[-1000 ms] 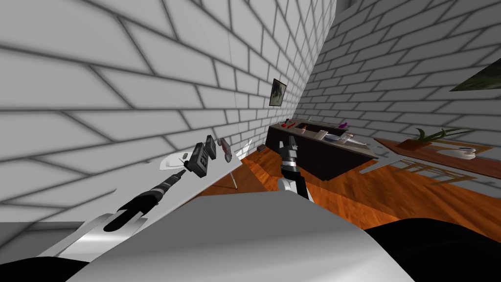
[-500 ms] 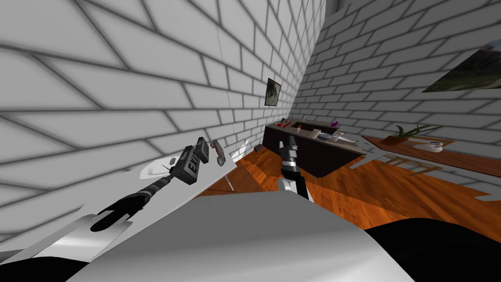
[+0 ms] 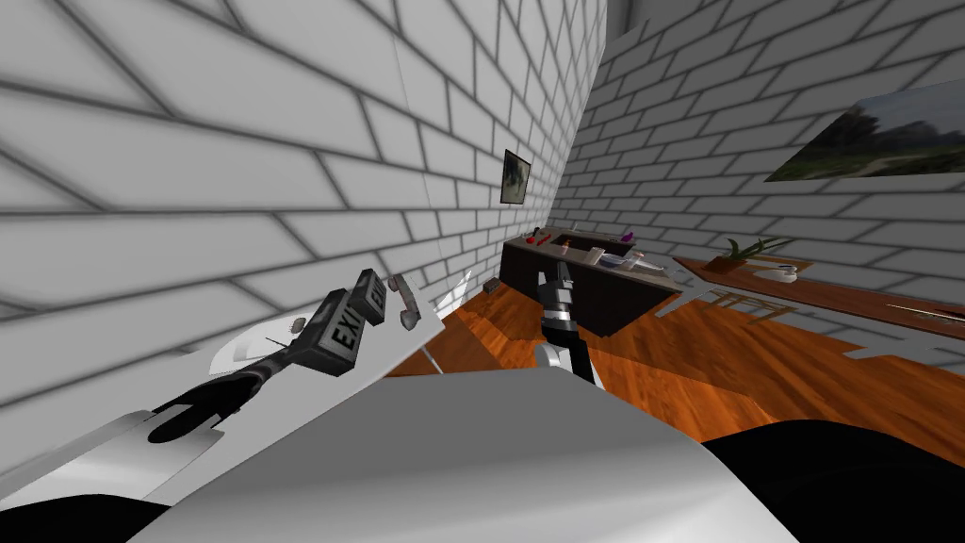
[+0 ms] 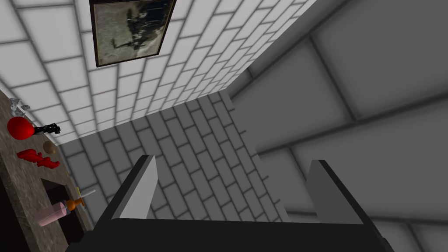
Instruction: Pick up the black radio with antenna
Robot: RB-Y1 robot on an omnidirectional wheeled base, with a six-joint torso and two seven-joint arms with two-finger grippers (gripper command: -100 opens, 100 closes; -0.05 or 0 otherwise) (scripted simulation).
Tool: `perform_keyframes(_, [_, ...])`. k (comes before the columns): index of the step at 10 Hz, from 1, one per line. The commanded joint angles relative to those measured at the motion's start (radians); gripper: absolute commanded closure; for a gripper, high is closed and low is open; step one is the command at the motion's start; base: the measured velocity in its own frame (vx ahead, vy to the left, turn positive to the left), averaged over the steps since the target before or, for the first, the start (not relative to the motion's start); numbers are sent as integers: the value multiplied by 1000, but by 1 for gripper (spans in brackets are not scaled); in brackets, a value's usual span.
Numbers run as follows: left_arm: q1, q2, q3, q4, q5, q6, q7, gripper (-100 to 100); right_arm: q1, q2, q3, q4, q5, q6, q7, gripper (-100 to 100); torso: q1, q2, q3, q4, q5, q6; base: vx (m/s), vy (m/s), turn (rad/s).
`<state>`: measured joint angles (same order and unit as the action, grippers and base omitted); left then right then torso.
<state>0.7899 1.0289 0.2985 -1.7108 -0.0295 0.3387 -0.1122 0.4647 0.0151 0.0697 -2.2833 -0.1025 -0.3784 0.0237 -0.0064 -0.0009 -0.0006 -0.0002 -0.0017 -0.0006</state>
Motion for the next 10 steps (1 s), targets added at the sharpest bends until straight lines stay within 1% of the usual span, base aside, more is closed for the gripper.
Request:
perform_keyframes(1, [6,30,7,19,1,25,-2,-100,0,0,0,0,0,0,0,0,0,0,0,0,0,0,53,-72,-89])
perform_keyframes(2, [2,25,4,16,5,14,0,-100,0,0,0,0,0,0,0,0,1,0,0,0,0,0,22,-26,-12])
perform_keyframes(3, [2,28,4,18,6,17,0,0,0,0,0,0,0,0,0,0,3,2,1,0,1,-1,0,0,0])
perform_keyframes(4, [23,15,10,7,-5,-14,-8,-100,0,0,0,0,0,0,0,0,4,3,2,1,1,0,77,24,213])
perform_keyframes(7, [85,-22,28,-25,-38,-104,-32,-100,1,0,0,0,0,0,0,0,8,-10,-5,-2,2,0,226,35,249])
perform_keyframes(9, [127,-47,40,-46,-59,-162,-47,-100,1,0,0,0,0,0,0,0,6,-11,-6,-2,1,-1,219,12,273])
perform_keyframes(10, [148,-59,45,-57,-70,-190,-55,-100,0,0,0,0,0,0,0,0,5,-8,-5,-2,2,0,105,-87,263])
